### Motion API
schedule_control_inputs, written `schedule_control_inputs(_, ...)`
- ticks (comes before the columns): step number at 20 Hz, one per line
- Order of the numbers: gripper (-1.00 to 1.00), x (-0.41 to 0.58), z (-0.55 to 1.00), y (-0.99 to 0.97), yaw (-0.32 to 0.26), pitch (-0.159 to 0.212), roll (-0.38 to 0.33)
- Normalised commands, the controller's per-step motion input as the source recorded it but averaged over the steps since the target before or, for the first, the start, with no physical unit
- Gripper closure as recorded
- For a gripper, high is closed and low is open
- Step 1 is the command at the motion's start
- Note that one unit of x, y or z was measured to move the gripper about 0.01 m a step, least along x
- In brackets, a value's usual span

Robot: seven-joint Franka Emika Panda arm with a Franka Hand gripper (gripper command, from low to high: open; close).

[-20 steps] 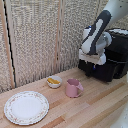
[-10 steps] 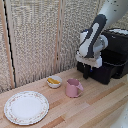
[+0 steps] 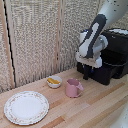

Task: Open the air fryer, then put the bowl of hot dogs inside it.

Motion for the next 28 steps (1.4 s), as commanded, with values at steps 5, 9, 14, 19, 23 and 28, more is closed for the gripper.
schedule_control_inputs(5, -1.00, 0.051, 0.83, 0.22, 0.000, 0.071, 0.075)
schedule_control_inputs(9, -1.00, 0.226, 0.87, 0.28, 0.023, 0.076, 0.083)
schedule_control_inputs(14, -1.00, 0.362, 0.58, 0.44, 0.113, 0.134, 0.166)
schedule_control_inputs(19, -1.00, 0.335, 0.35, 0.49, 0.109, 0.108, 0.250)
schedule_control_inputs(23, -1.00, 0.310, 0.24, 0.44, 0.107, 0.066, 0.300)
schedule_control_inputs(28, -1.00, 0.238, 0.07, 0.32, 0.142, 0.007, 0.303)
